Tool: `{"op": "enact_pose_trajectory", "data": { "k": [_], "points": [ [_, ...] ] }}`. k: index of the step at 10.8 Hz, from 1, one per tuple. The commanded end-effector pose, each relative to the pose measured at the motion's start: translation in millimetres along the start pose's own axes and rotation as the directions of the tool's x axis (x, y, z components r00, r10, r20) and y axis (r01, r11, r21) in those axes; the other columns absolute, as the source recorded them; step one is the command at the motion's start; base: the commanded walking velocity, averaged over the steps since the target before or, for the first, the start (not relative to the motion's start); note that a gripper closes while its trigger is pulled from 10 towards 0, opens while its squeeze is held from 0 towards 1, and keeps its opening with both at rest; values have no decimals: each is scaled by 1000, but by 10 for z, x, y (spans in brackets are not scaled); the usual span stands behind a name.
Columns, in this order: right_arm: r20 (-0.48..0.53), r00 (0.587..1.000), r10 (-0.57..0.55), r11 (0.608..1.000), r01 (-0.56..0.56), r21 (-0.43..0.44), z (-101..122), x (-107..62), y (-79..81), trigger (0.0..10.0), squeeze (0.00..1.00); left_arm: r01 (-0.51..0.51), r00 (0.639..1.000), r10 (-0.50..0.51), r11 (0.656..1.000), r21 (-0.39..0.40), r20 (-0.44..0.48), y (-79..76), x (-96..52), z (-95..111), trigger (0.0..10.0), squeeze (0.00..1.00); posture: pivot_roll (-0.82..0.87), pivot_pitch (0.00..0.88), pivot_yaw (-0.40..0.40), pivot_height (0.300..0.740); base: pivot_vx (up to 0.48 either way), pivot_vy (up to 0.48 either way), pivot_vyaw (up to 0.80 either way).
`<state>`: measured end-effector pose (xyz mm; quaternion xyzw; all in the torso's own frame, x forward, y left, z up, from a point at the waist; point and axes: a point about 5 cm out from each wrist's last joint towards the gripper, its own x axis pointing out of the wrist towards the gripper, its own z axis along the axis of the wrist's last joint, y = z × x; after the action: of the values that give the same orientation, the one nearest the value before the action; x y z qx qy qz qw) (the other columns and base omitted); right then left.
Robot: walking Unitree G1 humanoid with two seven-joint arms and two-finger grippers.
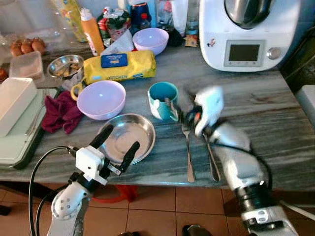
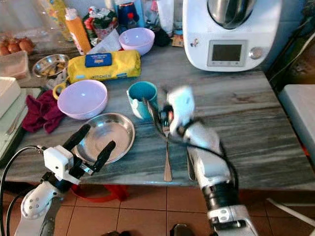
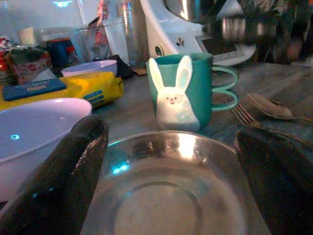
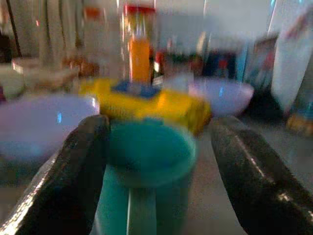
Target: Setting the table
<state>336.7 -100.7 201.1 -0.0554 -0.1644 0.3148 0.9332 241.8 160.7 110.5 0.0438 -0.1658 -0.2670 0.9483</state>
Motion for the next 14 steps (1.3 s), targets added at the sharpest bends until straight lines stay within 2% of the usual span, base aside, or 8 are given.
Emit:
{"op": "enact_pose_trajectory", "data": {
  "k": [1,4,6,7,8,9,13,14],
  "points": [
    [53,999,3,1000,-4,3,147,46,32,10000,1000,2,1000,-2,1000,10,-14,18,-33,-17,10000,0,-66,156,73,740,0,0,0],
    [190,982,-3,999,9,-31,556,71,103,10000,1000,-7,1000,7,1000,17,23,23,50,84,10000,0,-69,152,73,740,0,0,0],
    [224,974,-7,993,33,-110,640,-27,165,10000,1000,-39,997,38,999,22,69,65,140,233,10000,0,-67,149,65,740,0,0,0],
    [187,982,11,988,18,-154,530,-132,251,10000,1000,-70,994,67,997,32,83,81,168,274,10000,0,-68,145,62,740,0,0,0],
    [138,990,19,984,7,-181,391,-277,346,10000,1000,-161,983,155,985,57,95,144,209,315,10000,0,-70,140,61,740,0,0,0],
    [108,994,3,984,16,-179,333,-350,379,10000,1000,-244,967,236,967,74,97,211,254,330,10000,0,-77,137,60,740,0,0,0],
    [97,995,-39,973,60,-223,314,-381,422,10000,1000,-356,931,345,930,89,119,268,367,416,10000,0,-83,127,61,740,0,0,800],
    [102,994,-26,971,49,-236,327,-373,436,10000,831,-377,923,366,921,96,117,287,369,412,10000,0,-82,127,60,740,0,0,800]
  ]
}}
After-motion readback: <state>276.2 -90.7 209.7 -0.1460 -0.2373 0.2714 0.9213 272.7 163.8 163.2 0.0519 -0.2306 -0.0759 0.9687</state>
